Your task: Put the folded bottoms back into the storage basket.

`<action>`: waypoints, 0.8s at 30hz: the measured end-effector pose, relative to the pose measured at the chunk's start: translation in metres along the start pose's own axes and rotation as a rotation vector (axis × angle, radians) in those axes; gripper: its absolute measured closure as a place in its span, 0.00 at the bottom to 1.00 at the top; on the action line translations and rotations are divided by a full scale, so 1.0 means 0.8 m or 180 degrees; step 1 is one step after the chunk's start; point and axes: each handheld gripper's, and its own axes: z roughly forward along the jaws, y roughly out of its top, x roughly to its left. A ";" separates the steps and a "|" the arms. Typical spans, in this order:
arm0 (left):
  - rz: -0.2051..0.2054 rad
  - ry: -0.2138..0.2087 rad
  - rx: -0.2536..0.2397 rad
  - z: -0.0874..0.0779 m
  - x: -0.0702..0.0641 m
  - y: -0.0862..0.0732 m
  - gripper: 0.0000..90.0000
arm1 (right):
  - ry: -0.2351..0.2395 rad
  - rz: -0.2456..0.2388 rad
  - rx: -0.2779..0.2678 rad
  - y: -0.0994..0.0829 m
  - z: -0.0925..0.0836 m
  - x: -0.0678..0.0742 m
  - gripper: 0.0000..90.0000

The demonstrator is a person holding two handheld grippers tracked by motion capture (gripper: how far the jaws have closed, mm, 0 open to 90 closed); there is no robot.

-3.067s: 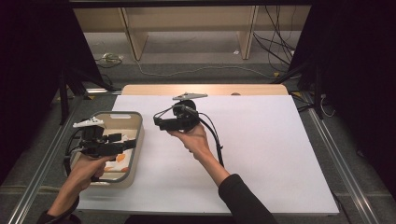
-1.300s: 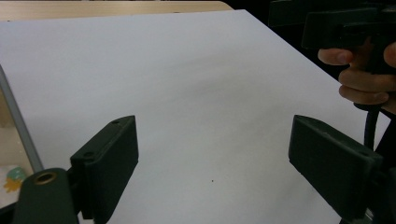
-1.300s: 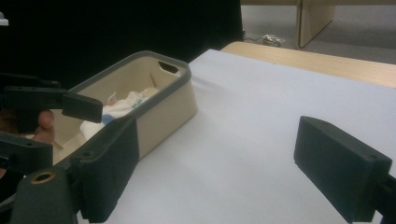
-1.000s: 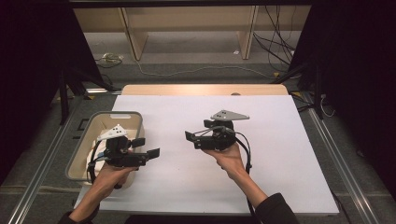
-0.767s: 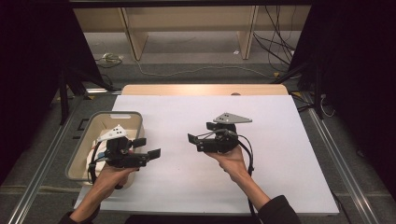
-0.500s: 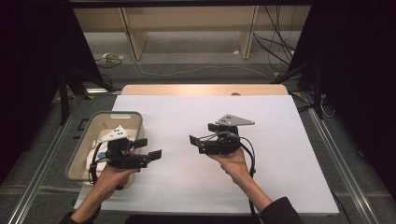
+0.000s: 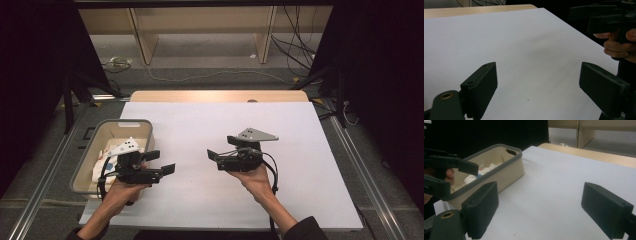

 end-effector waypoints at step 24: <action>0.0138 -0.0030 -0.0027 -0.002 -0.009 -0.010 0.17 | -0.0071 -0.0029 -0.0081 -0.018 -0.029 -0.002 0.17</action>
